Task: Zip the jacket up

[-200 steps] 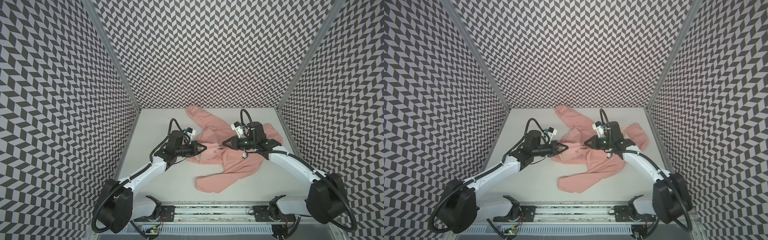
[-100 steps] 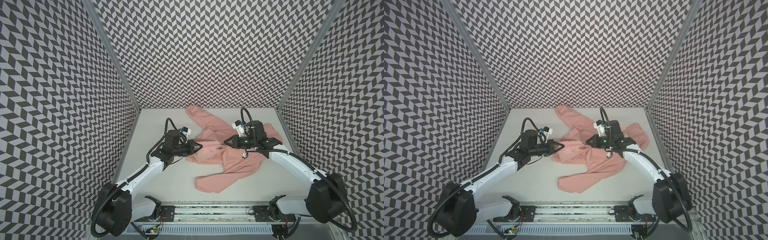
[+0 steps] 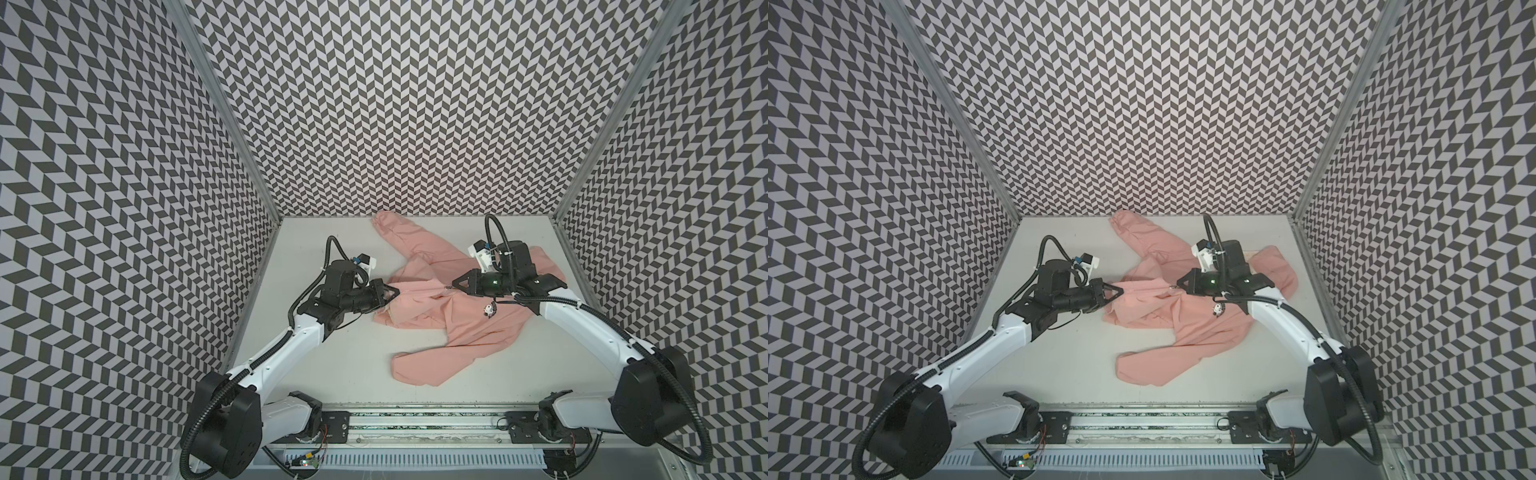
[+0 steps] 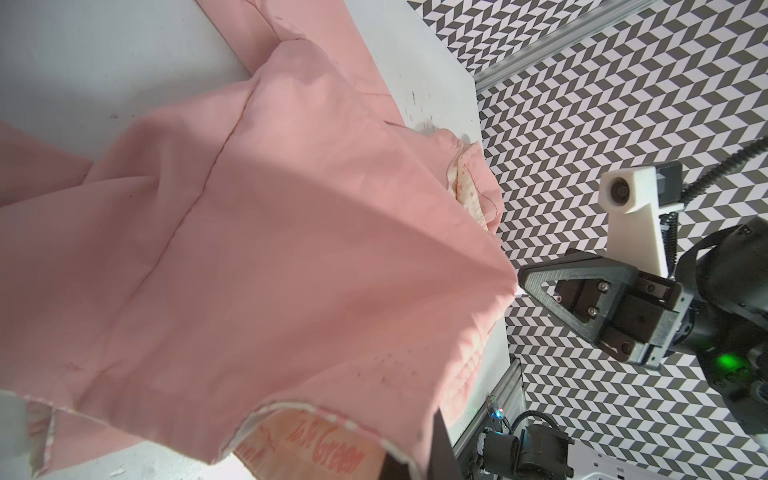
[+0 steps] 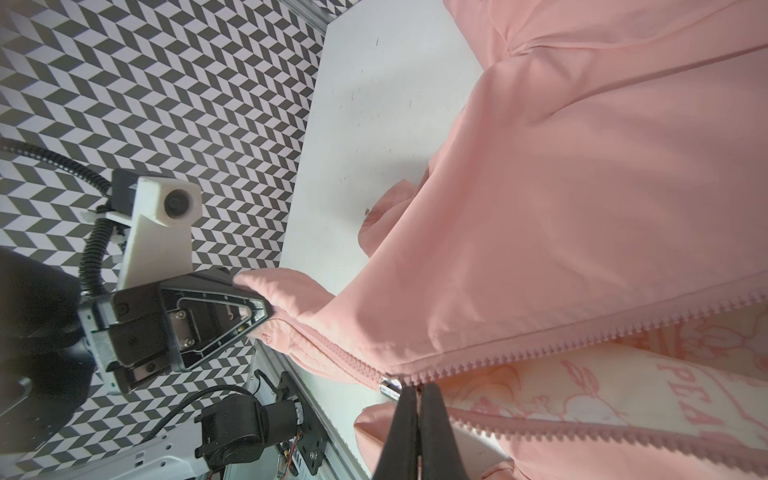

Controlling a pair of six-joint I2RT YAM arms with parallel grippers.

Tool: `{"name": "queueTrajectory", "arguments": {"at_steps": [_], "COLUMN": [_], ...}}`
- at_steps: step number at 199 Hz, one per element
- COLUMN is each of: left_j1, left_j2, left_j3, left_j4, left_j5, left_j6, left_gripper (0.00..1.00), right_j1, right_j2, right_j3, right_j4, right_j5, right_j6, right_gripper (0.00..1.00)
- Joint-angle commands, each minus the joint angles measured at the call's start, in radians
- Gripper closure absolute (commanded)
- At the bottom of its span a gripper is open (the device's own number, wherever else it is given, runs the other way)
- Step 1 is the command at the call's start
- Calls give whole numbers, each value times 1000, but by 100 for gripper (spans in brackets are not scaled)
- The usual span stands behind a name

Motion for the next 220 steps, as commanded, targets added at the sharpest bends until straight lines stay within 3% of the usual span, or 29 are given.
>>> {"name": "queueTrajectory", "arguments": {"at_steps": [1, 220], "left_j1": [22, 144], "left_j2": [-22, -69], "left_j3": [2, -18], "left_j4": [-33, -135], "left_j5": [-51, -178], "left_j6": [22, 23], "left_gripper": [100, 100], "right_j1": [-25, -151], "right_j2": [-15, 15], "right_j3": [18, 58], "right_j4": [-28, -17], "right_j5": [46, 106], "right_j6": [-36, -10], "right_gripper": [100, 100]}}
